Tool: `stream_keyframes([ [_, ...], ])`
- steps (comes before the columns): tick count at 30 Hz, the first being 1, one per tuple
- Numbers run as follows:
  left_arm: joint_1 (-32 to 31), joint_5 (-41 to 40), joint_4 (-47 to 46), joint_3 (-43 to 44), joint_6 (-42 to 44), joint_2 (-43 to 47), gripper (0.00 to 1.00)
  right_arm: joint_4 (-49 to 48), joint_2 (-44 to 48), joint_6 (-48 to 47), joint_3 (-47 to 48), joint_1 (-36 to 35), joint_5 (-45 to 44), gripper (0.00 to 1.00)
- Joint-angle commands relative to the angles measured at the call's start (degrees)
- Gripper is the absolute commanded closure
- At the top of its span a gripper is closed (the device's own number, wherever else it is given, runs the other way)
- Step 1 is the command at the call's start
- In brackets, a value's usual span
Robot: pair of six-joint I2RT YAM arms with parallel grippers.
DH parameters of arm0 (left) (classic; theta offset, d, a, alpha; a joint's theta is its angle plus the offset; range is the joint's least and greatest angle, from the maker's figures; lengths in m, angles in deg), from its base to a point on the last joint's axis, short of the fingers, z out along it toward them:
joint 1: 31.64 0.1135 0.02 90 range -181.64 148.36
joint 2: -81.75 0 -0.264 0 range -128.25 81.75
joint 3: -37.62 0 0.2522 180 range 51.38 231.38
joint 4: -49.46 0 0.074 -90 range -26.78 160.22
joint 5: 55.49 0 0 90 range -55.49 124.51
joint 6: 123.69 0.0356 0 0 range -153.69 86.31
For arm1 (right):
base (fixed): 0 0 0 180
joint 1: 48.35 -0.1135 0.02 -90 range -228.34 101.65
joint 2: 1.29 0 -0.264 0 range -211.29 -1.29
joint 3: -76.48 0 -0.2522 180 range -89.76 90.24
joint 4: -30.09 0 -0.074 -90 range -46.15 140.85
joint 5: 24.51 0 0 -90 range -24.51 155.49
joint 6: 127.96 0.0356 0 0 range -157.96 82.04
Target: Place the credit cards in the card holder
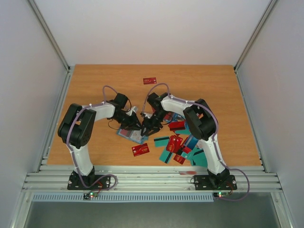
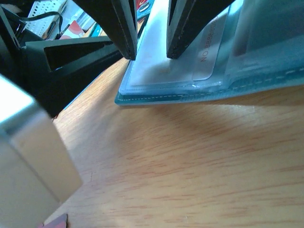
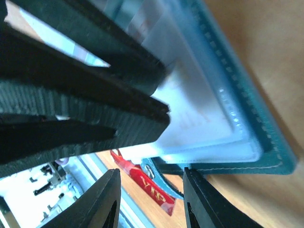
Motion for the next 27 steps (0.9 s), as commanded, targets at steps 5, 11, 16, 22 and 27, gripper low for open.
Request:
stream_keyframes([
  [5, -0.3, -4.0, 0.1, -1.6, 1.0, -3.4, 0.79, 6.5, 1.3, -6.0, -0.3, -0.8, 8.0, 0.62],
  [11, -0.3, -4.3, 1.3, -0.8, 1.8, -3.5, 0.80, 7.1, 3.0, -7.0, -2.5, -0.9, 7.3, 0.62],
  [16, -0.3, -4.1, 1.8, 0.3, 1.6, -3.2, 0.79, 7.4, 4.0, -6.2, -4.0, -0.9, 3.2, 0.63],
  [22, -0.3, -4.0, 3.7, 2.1, 1.8, -2.2, 0.79, 4.8, 3.6, -2.8, -5.6, -0.7, -1.2, 0.65],
  [27, -0.3, -4.0, 5.3, 3.1, 1.8, -0.4, 0.78, 1.2, 4.6, 0.7, -8.3, -0.2, -1.4, 0.66],
])
